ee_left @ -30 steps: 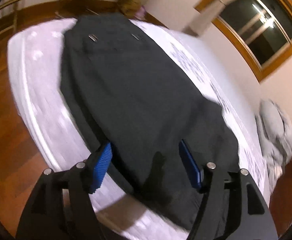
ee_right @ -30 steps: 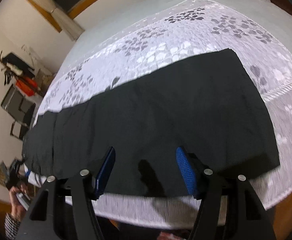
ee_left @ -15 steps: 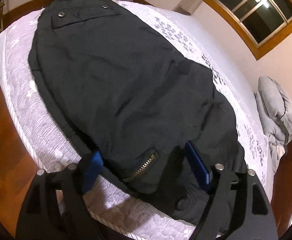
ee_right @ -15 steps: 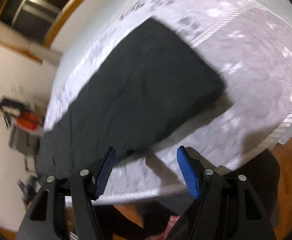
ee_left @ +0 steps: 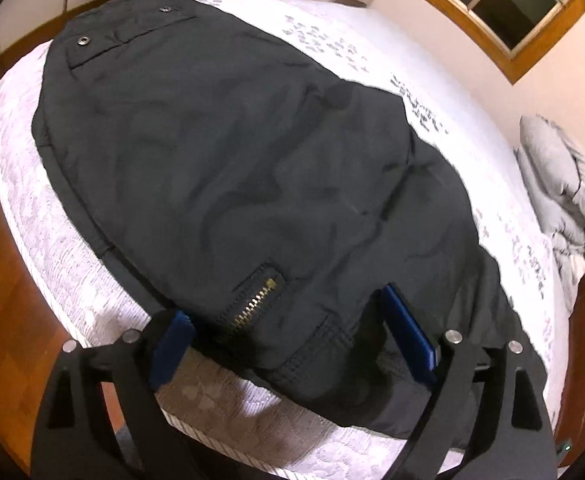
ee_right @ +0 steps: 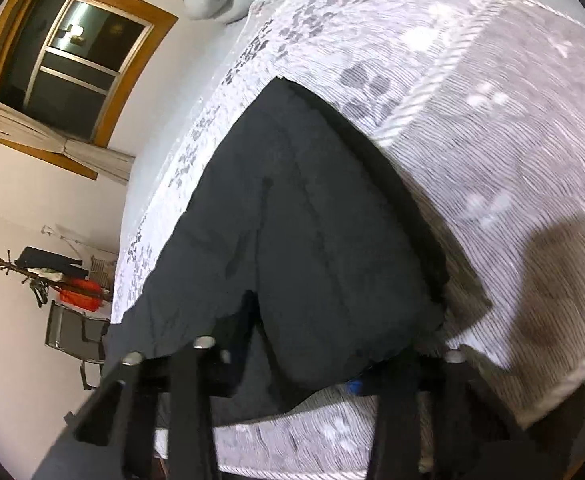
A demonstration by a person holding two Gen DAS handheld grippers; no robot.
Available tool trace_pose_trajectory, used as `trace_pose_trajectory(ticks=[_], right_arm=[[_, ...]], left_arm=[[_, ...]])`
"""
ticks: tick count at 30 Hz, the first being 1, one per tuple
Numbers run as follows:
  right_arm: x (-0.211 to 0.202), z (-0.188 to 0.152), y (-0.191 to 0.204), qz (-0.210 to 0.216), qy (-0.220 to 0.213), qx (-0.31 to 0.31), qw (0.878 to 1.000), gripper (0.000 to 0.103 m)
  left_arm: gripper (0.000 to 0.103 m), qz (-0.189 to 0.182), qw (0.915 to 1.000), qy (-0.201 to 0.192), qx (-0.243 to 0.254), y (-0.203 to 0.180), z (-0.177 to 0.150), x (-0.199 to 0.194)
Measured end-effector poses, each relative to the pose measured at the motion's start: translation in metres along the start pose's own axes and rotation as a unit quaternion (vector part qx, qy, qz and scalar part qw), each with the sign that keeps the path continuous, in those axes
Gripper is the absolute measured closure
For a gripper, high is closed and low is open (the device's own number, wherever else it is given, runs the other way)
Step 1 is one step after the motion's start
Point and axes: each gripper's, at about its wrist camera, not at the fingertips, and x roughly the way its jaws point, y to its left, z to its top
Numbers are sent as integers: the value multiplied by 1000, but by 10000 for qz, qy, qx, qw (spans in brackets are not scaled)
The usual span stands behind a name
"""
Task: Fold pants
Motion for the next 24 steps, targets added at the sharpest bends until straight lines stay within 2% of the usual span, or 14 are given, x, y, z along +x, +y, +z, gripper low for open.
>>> trace_pose_trajectory(ticks=[3,6,9,11,13,16,20,24], right_arm=[[-11,13,14,31,-168,-204,9996,91],[-27,32,26,-131,-461,-396,9981,93],[-42,50,21,-318,-708,-338,9964,93],[-43,57,10,-576,-711,-245,9955,93],[-32,57,-3,-948,-542,-80,9940,93],[-27,53,-7,-1082,-520,-74,9927,93],[-32,49,21,-1381,-718,-504,9865,93],[-43,45,67,-1448,-1088,-1177,9764,93]], left_arm=[[15,-35,9999,74,117,-9,0,5],[15,-157,9992,205,313,-26,-3,13],[13,-346,9971,379,568,-49,-11,26],[10,-430,9945,426,855,-67,-19,35],[6,-362,9923,401,1114,-80,-25,41],[5,-196,9904,372,1315,-91,-29,44],[5,-311,9888,570,1341,-90,-24,40],[4,-90,9866,858,1383,-88,-23,36]])
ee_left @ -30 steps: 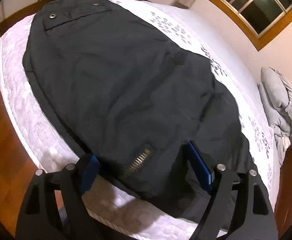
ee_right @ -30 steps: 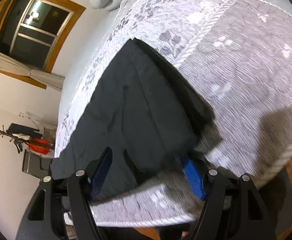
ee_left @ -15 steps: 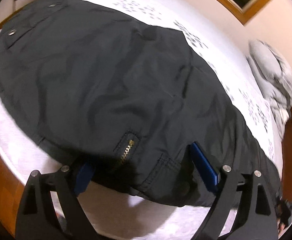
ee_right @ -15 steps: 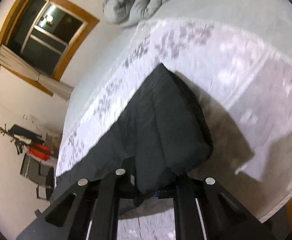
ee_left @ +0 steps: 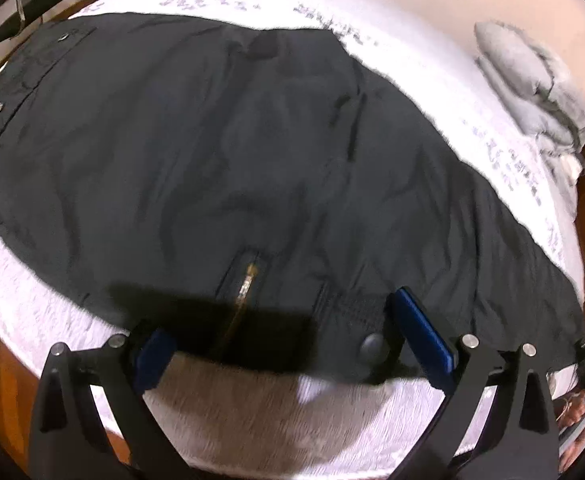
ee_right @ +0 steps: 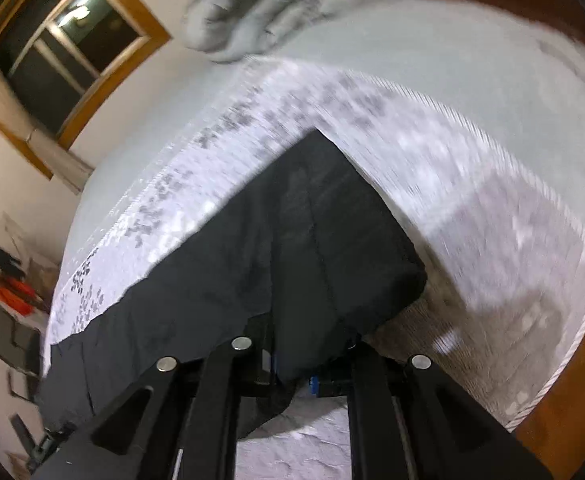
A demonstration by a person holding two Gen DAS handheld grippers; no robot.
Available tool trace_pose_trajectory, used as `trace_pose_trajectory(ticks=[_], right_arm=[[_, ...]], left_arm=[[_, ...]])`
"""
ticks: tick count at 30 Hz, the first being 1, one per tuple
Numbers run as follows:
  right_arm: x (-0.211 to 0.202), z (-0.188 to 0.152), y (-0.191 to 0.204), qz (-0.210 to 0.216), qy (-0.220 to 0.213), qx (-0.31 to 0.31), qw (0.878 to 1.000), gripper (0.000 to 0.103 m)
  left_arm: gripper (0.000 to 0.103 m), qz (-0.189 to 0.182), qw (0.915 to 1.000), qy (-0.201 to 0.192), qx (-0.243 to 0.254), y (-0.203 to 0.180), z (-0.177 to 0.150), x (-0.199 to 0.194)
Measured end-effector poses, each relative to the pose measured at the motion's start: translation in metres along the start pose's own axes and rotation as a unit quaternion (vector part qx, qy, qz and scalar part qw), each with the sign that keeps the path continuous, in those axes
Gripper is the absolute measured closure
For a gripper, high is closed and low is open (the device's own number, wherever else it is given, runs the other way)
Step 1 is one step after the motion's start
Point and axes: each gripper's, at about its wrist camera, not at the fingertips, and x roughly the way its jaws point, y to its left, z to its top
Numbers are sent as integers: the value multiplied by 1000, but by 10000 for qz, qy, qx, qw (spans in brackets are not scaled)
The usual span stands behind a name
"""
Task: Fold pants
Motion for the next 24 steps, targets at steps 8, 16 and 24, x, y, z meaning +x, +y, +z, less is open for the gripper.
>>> trace_pose_trajectory(ticks=[8,16,24], right_arm=[[-25,-12,119,264,-478,-1670,9844,93],[-15,-49,197,569,-351,-2522,9654,93],[-5,-75,244,1084,-50,-2781,9544,93]], left_arm=[[4,-65,9986,-378,376,-22,-5,-31],[4,-107,9995,-203,195,-18,-4,-25],[4,-180,9997,-103,142,-14,-2,-18]])
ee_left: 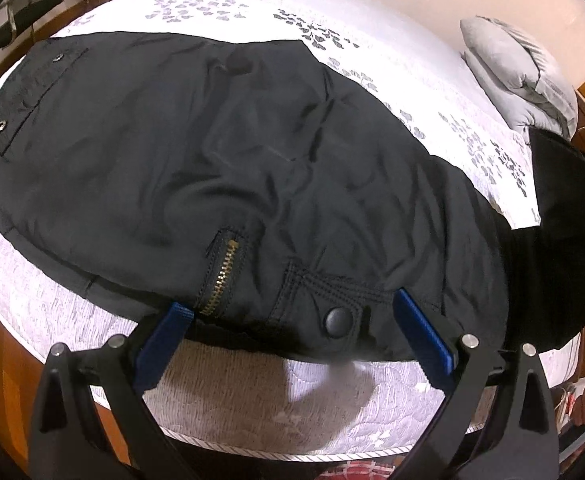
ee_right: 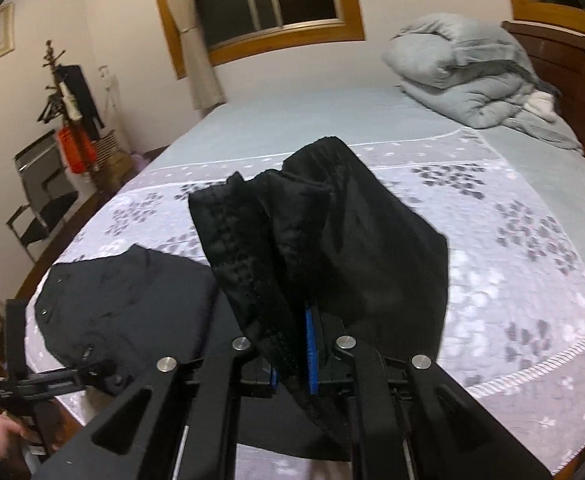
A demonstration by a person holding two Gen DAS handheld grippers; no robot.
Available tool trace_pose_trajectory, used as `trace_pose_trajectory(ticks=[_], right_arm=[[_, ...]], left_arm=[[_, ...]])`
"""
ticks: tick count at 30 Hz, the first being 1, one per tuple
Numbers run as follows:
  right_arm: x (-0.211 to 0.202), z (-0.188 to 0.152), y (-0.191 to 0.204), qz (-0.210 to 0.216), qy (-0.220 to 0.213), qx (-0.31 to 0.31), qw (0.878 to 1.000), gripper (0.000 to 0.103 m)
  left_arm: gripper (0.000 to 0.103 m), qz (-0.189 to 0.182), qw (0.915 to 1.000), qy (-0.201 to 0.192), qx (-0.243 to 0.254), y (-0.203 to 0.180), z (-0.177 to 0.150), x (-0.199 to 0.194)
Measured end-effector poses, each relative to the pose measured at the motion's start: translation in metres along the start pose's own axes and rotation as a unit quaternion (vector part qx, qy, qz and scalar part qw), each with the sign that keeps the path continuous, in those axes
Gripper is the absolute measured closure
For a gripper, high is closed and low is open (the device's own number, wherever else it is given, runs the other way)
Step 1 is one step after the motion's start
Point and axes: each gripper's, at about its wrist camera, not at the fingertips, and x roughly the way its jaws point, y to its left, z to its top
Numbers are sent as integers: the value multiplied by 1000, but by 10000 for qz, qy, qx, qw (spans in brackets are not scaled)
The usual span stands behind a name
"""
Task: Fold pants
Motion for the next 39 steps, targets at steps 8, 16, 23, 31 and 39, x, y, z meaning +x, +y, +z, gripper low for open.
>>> trace_pose_trajectory(ticks=[8,16,23,31,39], right_arm=[[33,-14,60,545,421,-573,9960,93],[77,-54,104,414,1039,-1523,9820,92],[68,-67,107,1236,1330,-1489,9720,47],[51,-45,100,1603,1157,-1033,9748,42],[83,-56,124,1049,1372,-1456,9741,61]], left_arm=[[4,-174,9997,129,-129,7,4,5],[4,-185,9995,159,-215,16,11,8],[4,-231,9989,262,-325,24,15,13],[4,-345,9982,306,-388,41,15,14],[4,-323,9987,310,-224,41,13,14]])
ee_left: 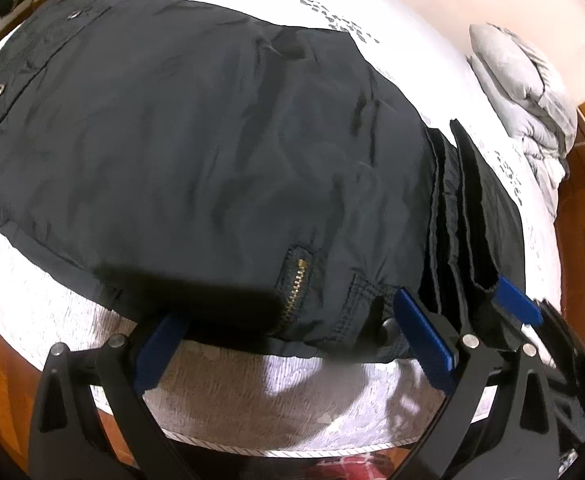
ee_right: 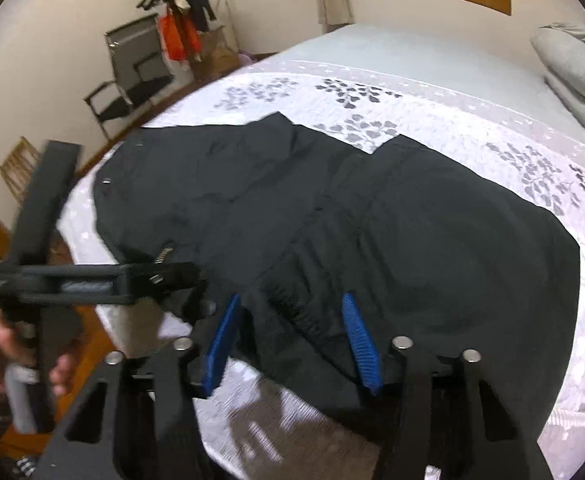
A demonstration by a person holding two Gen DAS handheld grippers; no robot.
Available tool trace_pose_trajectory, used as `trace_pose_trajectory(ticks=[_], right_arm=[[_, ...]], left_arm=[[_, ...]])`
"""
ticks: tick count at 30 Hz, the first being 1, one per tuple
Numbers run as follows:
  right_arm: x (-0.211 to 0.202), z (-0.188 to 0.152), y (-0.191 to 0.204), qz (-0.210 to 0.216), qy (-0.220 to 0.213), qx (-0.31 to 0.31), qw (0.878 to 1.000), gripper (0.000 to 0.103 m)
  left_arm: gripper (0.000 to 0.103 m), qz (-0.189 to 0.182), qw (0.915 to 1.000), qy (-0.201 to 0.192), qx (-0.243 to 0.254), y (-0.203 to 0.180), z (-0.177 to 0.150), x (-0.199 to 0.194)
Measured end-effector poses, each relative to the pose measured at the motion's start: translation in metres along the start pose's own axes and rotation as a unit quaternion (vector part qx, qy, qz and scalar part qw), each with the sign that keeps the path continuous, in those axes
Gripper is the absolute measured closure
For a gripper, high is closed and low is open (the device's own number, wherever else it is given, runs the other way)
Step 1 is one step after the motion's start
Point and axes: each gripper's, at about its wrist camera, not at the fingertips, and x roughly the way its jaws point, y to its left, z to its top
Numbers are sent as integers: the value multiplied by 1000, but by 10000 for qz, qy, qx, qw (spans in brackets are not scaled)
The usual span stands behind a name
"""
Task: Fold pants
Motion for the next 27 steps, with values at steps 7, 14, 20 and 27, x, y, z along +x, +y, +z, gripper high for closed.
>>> trace_pose_trajectory(ticks=[7,14,20,27], right_arm=[[-10,4,-10,251,-185,211,9993,94],[-33,13,11,671,-408,13,9969,95],[10,-6,19,535,110,-84,9985,95],[11,-6,7,951,177,157,9952,70]], left_arm=[[4,24,9999,-9,139,1,-1,3],[4,-5,9999,-48,114,3,-1,5],[4,-40,9999,-53,99,6,0,5],[4,-13,9999,-29,140,5,0,4]])
